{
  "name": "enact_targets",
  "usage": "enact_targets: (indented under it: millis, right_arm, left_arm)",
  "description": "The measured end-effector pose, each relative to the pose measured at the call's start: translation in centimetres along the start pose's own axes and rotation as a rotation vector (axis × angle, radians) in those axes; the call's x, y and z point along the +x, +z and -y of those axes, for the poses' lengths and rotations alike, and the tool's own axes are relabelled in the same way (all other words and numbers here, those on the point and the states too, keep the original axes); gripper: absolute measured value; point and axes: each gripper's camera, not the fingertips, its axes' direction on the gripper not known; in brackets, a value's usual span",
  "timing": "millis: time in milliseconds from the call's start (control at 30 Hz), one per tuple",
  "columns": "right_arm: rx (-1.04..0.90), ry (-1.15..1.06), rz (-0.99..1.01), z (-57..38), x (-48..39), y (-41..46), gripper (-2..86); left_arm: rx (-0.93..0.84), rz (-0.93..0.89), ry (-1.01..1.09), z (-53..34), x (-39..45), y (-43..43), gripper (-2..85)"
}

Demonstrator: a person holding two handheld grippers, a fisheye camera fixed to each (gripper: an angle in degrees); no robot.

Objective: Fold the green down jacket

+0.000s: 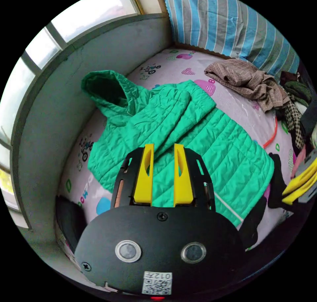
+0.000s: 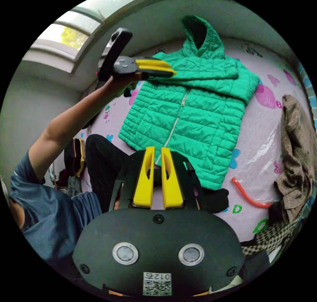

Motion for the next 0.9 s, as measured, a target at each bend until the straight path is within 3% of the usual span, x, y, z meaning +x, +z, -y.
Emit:
enact_targets:
  millis: [133,367,500,633,800,900]
  right_arm:
    - [-0.021,0.07,0.066,0.7,2.7,2.3,3.5]
    - [0.1,-0.085,-0.315,6.9,5.9,1.0,6.5]
    - [0.103,-0.227,-0.452,11.5,6.2,5.5,7.3]
    - [0.126,-0.256,-0.404,12.9,5.3,9.8,6.8]
    - [0.286,-0.215,-0.426,14.4,4.0,11.7,7.0]
    - [0.286,-0.204,-0.381,16.0,3.5,12.7,9.1]
  left_arm:
    - [0.017,-0.041,-0.033,4.1,0.0,3.7,8.6]
    - [-0.071,-0.094,0.027,7.1,-0.9,9.5,7.1]
    - [-0.021,-0.107,0.007,6.1,-2.5,9.4,3.2]
    - [0.079,-0.226,-0.045,4.2,-6.3,7.7,0.8]
    - [0.148,-0.288,-0.145,1.5,-10.8,5.9,0.2]
    - [0.198,-0.282,-0.203,-0.3,-13.7,4.0,0.1]
